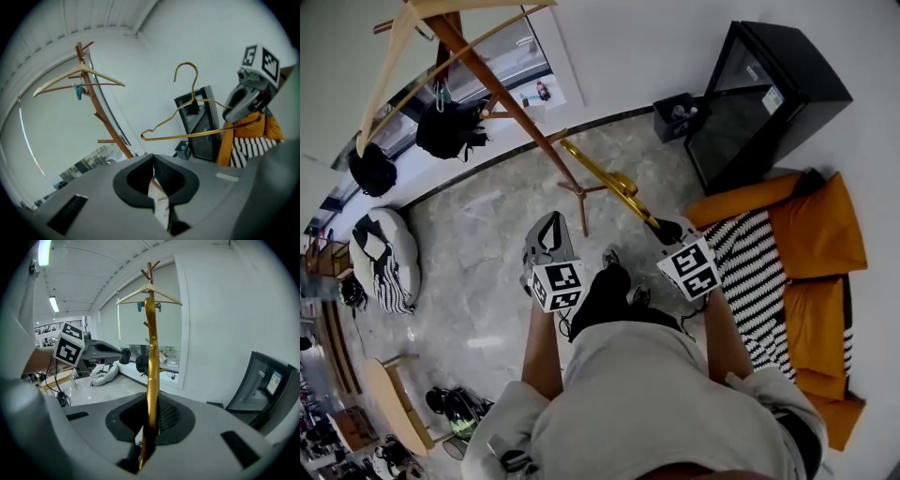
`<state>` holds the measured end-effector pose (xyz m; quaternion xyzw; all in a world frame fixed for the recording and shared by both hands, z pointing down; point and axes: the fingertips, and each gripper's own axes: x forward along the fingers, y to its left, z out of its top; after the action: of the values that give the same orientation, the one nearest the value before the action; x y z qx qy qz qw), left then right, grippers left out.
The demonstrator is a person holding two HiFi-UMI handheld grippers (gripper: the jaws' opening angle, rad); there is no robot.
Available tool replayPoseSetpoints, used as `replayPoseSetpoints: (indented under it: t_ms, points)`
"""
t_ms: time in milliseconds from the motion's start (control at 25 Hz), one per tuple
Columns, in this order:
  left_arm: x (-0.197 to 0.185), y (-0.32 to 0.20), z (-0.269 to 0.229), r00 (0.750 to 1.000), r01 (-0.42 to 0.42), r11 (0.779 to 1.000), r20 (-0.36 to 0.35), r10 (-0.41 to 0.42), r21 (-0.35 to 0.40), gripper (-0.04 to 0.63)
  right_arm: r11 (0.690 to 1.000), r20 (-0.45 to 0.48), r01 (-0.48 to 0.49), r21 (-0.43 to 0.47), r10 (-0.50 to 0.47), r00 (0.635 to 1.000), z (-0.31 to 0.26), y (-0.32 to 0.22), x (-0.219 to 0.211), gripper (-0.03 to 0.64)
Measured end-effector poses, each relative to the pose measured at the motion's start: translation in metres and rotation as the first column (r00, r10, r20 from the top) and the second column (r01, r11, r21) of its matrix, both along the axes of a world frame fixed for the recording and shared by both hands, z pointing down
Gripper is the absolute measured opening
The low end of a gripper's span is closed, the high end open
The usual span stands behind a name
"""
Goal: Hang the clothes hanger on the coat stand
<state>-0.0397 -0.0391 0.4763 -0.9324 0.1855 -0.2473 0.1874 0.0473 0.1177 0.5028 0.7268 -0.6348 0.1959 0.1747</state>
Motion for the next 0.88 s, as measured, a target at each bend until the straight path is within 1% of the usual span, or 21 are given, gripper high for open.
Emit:
replayPoseSetpoints:
  t_ms: [80, 120, 160, 240, 320, 360, 400, 480, 520, 560, 640, 720, 800, 880]
  points:
    - [0.010, -0.008, 0.002, 0.998, -0.020, 0.993, 0.062, 0.012, 0.120, 0.011, 0.999, 0.001, 0.024, -0.026, -0.024, 1.000, 0.005, -0.006, 0.003, 0.021]
    - [0.017, -0.012, 0.004, 0.995, -0.038, 0.984, 0.093, 0.022, 0.174, 0.011, 0.999, 0.004, 0.033, -0.039, -0.033, 0.999, 0.008, -0.009, 0.005, 0.021]
    - [0.024, -0.015, 0.007, 0.992, -0.060, 0.976, 0.119, 0.036, 0.211, 0.011, 0.998, 0.007, 0.043, -0.050, -0.043, 0.999, 0.011, -0.013, 0.008, 0.021]
    - [0.041, -0.020, 0.013, 0.986, -0.099, 0.966, 0.151, 0.064, 0.240, 0.011, 0.995, 0.006, 0.070, -0.077, -0.070, 0.998, 0.015, -0.019, 0.014, 0.021]
    - [0.058, -0.027, 0.014, 0.983, -0.122, 0.955, 0.168, 0.078, 0.270, 0.011, 0.987, -0.008, 0.117, -0.113, -0.119, 0.993, 0.018, -0.027, 0.018, 0.021]
    - [0.067, -0.031, 0.013, 0.980, -0.135, 0.944, 0.181, 0.082, 0.302, 0.012, 0.980, -0.017, 0.146, -0.133, -0.150, 0.989, 0.019, -0.030, 0.021, 0.021]
    - [0.076, -0.034, 0.012, 0.975, -0.156, 0.926, 0.204, 0.089, 0.345, 0.027, 0.973, -0.026, 0.175, -0.153, -0.181, 0.983, 0.020, -0.035, 0.024, 0.021]
    - [0.095, -0.040, 0.016, 0.955, -0.225, 0.877, 0.276, 0.111, 0.425, 0.073, 0.957, -0.042, 0.217, -0.190, -0.229, 0.973, 0.021, -0.045, 0.035, 0.021]
    - [0.104, -0.044, 0.020, 0.943, -0.257, 0.858, 0.310, 0.122, 0.444, 0.101, 0.951, -0.050, 0.230, -0.204, -0.245, 0.968, 0.020, -0.052, 0.042, 0.021]
    - [0.111, -0.048, 0.024, 0.934, -0.278, 0.851, 0.331, 0.132, 0.446, 0.123, 0.947, -0.056, 0.239, -0.215, -0.256, 0.965, 0.019, -0.060, 0.048, 0.021]
    - [0.122, -0.056, 0.032, 0.926, -0.296, 0.858, 0.347, 0.150, 0.419, 0.156, 0.940, -0.058, 0.254, -0.229, -0.274, 0.960, 0.019, -0.074, 0.060, 0.021]
    - [0.132, -0.063, 0.037, 0.919, -0.310, 0.862, 0.356, 0.166, 0.400, 0.172, 0.929, -0.048, 0.278, -0.244, -0.298, 0.953, 0.020, -0.086, 0.069, 0.021]
    - [0.141, -0.070, 0.040, 0.914, -0.325, 0.857, 0.368, 0.174, 0.401, 0.172, 0.906, -0.045, 0.325, -0.270, -0.349, 0.936, 0.024, -0.097, 0.075, 0.021]
    - [0.148, -0.079, 0.041, 0.912, -0.329, 0.851, 0.372, 0.174, 0.409, 0.172, 0.870, -0.041, 0.390, -0.301, -0.420, 0.906, 0.029, -0.107, 0.076, 0.021]
